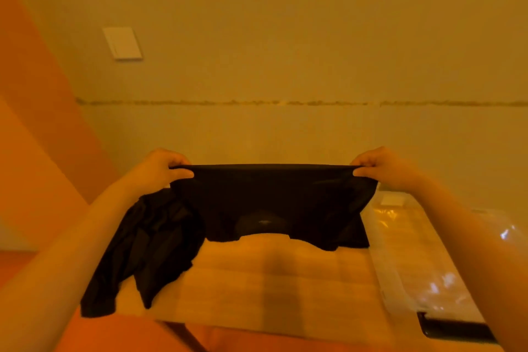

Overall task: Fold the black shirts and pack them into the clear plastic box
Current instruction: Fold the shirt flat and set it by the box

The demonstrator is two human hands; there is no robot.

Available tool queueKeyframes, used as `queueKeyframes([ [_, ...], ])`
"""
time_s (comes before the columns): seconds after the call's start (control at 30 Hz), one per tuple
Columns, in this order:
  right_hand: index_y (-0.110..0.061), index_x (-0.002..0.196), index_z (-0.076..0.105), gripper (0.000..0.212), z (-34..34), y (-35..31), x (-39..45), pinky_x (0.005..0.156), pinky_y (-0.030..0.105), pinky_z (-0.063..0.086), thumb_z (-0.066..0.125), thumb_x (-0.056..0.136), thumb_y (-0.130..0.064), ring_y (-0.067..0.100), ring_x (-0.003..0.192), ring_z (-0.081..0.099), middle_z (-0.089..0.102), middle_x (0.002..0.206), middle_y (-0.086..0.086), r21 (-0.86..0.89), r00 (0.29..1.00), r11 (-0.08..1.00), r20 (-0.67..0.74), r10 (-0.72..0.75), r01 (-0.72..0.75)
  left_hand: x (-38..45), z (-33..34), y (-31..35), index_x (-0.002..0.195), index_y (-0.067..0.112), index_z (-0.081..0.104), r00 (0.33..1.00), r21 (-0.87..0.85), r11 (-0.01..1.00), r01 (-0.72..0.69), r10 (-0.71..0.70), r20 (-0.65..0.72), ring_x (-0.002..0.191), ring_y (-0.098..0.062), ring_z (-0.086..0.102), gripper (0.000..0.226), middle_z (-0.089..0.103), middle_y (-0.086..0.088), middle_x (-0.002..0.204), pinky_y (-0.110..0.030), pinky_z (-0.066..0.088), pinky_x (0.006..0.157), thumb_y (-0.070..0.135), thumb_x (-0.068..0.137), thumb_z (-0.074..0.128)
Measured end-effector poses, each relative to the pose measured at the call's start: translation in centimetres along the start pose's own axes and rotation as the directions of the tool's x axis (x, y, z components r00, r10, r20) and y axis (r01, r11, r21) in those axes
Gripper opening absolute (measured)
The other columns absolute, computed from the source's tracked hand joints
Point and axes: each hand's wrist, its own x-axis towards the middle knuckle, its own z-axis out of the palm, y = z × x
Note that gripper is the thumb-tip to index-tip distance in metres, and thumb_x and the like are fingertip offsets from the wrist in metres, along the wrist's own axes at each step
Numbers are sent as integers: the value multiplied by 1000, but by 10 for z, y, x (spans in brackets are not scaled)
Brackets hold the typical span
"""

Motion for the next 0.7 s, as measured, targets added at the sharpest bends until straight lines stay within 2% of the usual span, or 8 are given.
queueKeyframes([
  [0.13, -13, 80, 70, 15, -27, -10, -10, 61, 19, 48, 61, 85, -2, 12, 65, 60, 67, 68, 0, 68, 996, 998, 94, -4, -2, -10, -27, 17, 79, 11, 68, 991, 23, 1000, -4, 1, 133, 67, -14, 58, 8, 65, -2, 71, -17, 41, 60, 9, 85, 64],
  [0.27, -5, 83, 70, 14, -38, -10, -12, 54, 16, 48, 58, 86, 2, 8, 60, 61, 68, 67, 3, 98, 964, 994, 265, 18, -45, -14, -41, 16, 82, 11, 71, 963, -11, 999, 36, -32, 266, 76, -19, 67, 3, 72, -4, 76, -23, 50, 65, 13, 82, 69],
  [0.33, -6, 77, 69, 18, -37, -6, -5, 50, 16, 44, 57, 86, 4, 5, 56, 59, 66, 62, 0, 110, 949, 991, 313, 34, -72, -10, -44, 14, 82, 13, 72, 941, -9, 999, 52, -46, 334, 78, -17, 69, 37, 73, -3, 79, -23, 52, 66, 43, 63, 81],
  [0.4, -11, 72, 71, 21, -32, 0, 9, 54, 21, 40, 60, 85, 1, 11, 62, 58, 66, 66, 3, 101, 937, 990, 344, 55, -95, 2, -41, 6, 80, 17, 73, 918, -9, 997, 76, -66, 390, 73, -12, 69, 67, 73, -3, 79, -20, 51, 62, 68, 37, 79],
  [0.43, -13, 71, 72, 18, -28, 4, 16, 57, 25, 38, 64, 84, -2, 18, 66, 57, 66, 70, 8, 91, 931, 990, 358, 69, -108, 9, -37, 1, 79, 17, 73, 909, -11, 996, 84, -72, 411, 70, -10, 68, 63, 73, -4, 78, -19, 50, 60, 66, 41, 79],
  [0.53, -13, 74, 74, 6, -7, 22, 51, 66, 33, 36, 69, 77, -14, 23, 73, 55, 66, 77, 11, 46, 900, 986, 418, 126, -159, 49, -14, -23, 87, 10, 70, 879, 39, 986, 163, -163, 448, 70, -11, 66, 11, 71, -12, 88, -18, 50, 57, 20, 83, 68],
  [0.6, -16, 72, 72, 16, 13, 36, 82, 65, 30, 41, 65, 83, -6, 14, 66, 60, 68, 68, 0, -30, 864, 980, 467, 189, -198, 84, 10, -47, 89, 9, 69, 848, 104, 974, 201, -226, 480, 71, -11, 66, 8, 71, -11, 90, -18, 50, 58, 10, 87, 62],
  [0.7, -14, 73, 68, 20, 54, 68, 134, 57, 21, 45, 61, 86, -2, 3, 54, 58, 64, 55, -9, -132, 790, 948, 526, 315, -291, 138, 55, -85, 89, 12, 68, 771, 177, 953, 244, -301, 560, 69, -7, 64, 7, 69, -5, 87, -14, 49, 56, 12, 89, 61],
])
